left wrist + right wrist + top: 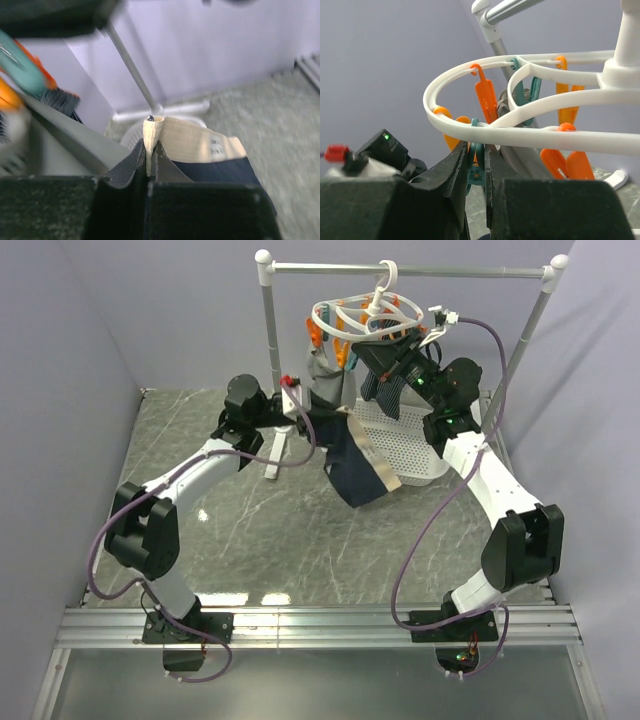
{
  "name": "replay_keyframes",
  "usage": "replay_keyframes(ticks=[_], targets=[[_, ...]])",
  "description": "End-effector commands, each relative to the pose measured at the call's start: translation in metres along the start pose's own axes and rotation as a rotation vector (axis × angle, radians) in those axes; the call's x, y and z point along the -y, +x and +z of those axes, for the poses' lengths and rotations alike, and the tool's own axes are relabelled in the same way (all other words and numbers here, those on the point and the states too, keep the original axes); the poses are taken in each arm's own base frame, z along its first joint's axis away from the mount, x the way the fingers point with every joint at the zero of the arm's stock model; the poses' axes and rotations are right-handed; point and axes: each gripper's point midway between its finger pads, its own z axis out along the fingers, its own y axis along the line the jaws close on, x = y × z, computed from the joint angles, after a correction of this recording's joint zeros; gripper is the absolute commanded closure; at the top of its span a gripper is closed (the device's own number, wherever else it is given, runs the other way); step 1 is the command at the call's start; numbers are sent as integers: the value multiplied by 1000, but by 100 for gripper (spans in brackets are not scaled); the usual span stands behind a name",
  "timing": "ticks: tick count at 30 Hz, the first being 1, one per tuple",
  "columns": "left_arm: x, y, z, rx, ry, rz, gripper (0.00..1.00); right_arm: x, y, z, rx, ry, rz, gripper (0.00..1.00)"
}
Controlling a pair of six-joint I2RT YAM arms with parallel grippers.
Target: Clip the underwear to the hanger
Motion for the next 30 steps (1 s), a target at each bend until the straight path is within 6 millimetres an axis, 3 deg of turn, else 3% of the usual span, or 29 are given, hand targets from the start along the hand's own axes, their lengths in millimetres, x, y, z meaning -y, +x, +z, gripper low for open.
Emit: replay_keyframes(ticks=[1, 6, 19, 30], targets=[[-25, -65, 9, 172, -44, -43, 100, -23, -16, 5, 25, -93, 19, 100], [-46, -74, 15, 221, -100, -129, 100, -21, -17, 5, 31, -92, 54, 100], [-90, -52, 10, 210, -223, -327, 100, -25, -22, 0, 43, -102, 81, 100], [-93, -65, 8, 251, -210, -357, 100, -17, -18, 0, 37, -76, 52, 100]])
